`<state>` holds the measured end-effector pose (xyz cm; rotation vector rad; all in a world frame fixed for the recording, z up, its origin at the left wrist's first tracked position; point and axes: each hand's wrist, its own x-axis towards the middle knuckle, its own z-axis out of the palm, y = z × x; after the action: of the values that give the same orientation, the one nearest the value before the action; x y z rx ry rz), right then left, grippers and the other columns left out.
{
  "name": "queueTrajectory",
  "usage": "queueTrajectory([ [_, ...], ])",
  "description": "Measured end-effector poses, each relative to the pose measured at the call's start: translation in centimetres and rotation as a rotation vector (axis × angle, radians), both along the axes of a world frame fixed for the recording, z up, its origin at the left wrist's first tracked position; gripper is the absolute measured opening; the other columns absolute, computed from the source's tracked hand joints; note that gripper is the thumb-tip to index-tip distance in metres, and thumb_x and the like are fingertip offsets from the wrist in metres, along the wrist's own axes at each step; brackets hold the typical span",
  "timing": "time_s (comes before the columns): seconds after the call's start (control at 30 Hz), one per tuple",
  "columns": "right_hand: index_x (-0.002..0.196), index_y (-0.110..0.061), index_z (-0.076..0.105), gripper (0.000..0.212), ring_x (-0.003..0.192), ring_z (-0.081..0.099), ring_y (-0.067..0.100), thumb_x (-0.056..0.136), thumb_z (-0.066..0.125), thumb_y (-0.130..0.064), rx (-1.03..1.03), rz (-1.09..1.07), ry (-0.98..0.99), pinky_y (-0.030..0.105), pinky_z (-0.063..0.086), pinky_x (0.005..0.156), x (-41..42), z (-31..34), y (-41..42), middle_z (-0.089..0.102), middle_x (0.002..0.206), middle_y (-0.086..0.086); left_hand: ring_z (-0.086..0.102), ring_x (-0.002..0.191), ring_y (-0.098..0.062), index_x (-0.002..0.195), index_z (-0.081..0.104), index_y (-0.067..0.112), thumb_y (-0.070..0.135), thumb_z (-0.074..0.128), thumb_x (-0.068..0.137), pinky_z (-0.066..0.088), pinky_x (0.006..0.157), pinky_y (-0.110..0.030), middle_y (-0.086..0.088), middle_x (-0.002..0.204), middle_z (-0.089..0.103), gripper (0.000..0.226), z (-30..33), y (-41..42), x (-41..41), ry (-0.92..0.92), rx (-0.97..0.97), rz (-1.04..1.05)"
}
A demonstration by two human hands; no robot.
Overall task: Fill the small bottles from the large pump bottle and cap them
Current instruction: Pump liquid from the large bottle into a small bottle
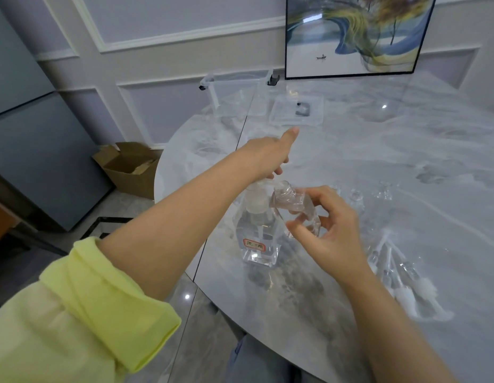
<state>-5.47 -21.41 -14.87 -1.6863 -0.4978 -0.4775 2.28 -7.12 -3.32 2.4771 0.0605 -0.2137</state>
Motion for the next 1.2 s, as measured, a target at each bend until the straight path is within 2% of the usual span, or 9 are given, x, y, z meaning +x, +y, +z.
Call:
queueTrajectory([
  [0.13, 0.107, -0.019, 0.07, 0.033, 0.093, 0.067, 0.018, 0.074, 0.071, -0.017, -0.001, 0.001, 0.012, 0.041, 0.06, 0.072, 0.09, -0.06, 0.0, 0.068, 0.097, -0.01, 0.067, 0.102, -0.022, 0.119, 0.065, 0.019, 0.066, 0.02, 0.103, 0.041, 0.078, -0.034, 0.0, 0.107, 0.071, 0.067, -0.5, 0.07, -0.16, 0.033, 0.034, 0.014],
  [0.3, 0.107, -0.019, 0.07, 0.034, 0.092, 0.069, 0.02, 0.074, 0.073, -0.013, 0.004, 0.009, 0.039, 0.045, 0.061, 0.073, 0.14, -0.32, -0.15, 0.068, 0.1, -0.01, 0.067, 0.103, -0.022, 0.119, 0.065, 0.017, 0.063, 0.019, 0.104, 0.043, 0.074, -0.03, -0.003, 0.111, 0.07, 0.067, -0.04, -0.11, -0.01, -0.006, 0.032, -0.001],
  [0.43, 0.108, -0.018, 0.07, 0.034, 0.097, 0.068, 0.019, 0.075, 0.072, -0.014, -0.001, 0.01, 0.031, 0.044, 0.061, 0.073, 0.09, -0.28, -0.08, 0.068, 0.101, -0.01, 0.067, 0.101, -0.02, 0.115, 0.067, 0.018, 0.066, 0.021, 0.102, 0.038, 0.067, -0.027, -0.001, 0.109, 0.071, 0.068, -0.59, 0.19, 0.14, 0.047, 0.025, 0.018],
  [0.57, 0.108, -0.017, 0.07, 0.034, 0.098, 0.069, 0.02, 0.075, 0.072, -0.012, 0.005, 0.011, 0.033, 0.044, 0.061, 0.074, 0.01, -0.18, -0.07, 0.068, 0.101, -0.009, 0.067, 0.102, -0.022, 0.115, 0.066, 0.015, 0.062, 0.021, 0.104, 0.048, 0.082, -0.033, -0.001, 0.107, 0.071, 0.066, -0.39, 0.08, 0.19, -0.054, -0.006, -0.001],
  [0.7, 0.109, -0.017, 0.07, 0.036, 0.096, 0.068, 0.019, 0.074, 0.072, -0.013, -0.011, 0.005, 0.034, 0.045, 0.06, 0.073, 0.0, -0.25, -0.06, 0.068, 0.101, -0.01, 0.069, 0.097, -0.019, 0.114, 0.068, 0.016, 0.063, 0.022, 0.104, 0.036, 0.065, -0.024, -0.002, 0.105, 0.073, 0.067, -0.73, 0.33, 0.18, 0.045, -0.036, 0.026],
  [0.83, 0.108, -0.02, 0.07, 0.035, 0.095, 0.067, 0.017, 0.073, 0.072, -0.017, -0.005, 0.002, 0.035, 0.044, 0.06, 0.073, -0.14, -0.03, -0.06, 0.067, 0.1, -0.013, 0.069, 0.096, -0.018, 0.115, 0.068, 0.016, 0.061, 0.022, 0.105, 0.044, 0.073, -0.027, -0.002, 0.105, 0.073, 0.065, -0.53, 0.33, 0.45, 0.016, -0.059, 0.012],
  [0.97, 0.108, -0.018, 0.07, 0.035, 0.095, 0.068, 0.018, 0.073, 0.072, -0.012, -0.015, 0.001, 0.029, 0.046, 0.059, 0.073, -0.13, 0.04, 0.01, 0.068, 0.1, -0.012, 0.068, 0.096, -0.019, 0.112, 0.069, 0.016, 0.063, 0.022, 0.104, 0.037, 0.066, -0.025, -0.002, 0.104, 0.073, 0.067, -0.75, 0.42, 0.19, 0.051, -0.039, 0.031],
  [1.1, 0.107, -0.021, 0.07, 0.035, 0.095, 0.068, 0.018, 0.073, 0.072, -0.012, -0.006, 0.008, 0.02, 0.045, 0.06, 0.072, -0.15, 0.08, -0.05, 0.067, 0.099, -0.014, 0.068, 0.098, -0.019, 0.112, 0.068, 0.018, 0.06, 0.022, 0.104, 0.045, 0.071, -0.028, -0.001, 0.104, 0.073, 0.063, -0.65, 0.39, 0.35, -0.075, -0.029, 0.027],
  [1.2, 0.108, -0.021, 0.07, 0.035, 0.094, 0.068, 0.017, 0.073, 0.072, -0.013, -0.016, 0.006, 0.021, 0.044, 0.06, 0.073, 0.03, -0.03, -0.06, 0.068, 0.1, -0.014, 0.067, 0.099, -0.02, 0.113, 0.068, 0.017, 0.063, 0.021, 0.104, 0.039, 0.067, -0.026, -0.002, 0.105, 0.072, 0.066, -0.74, 0.39, 0.29, 0.012, -0.02, 0.036],
])
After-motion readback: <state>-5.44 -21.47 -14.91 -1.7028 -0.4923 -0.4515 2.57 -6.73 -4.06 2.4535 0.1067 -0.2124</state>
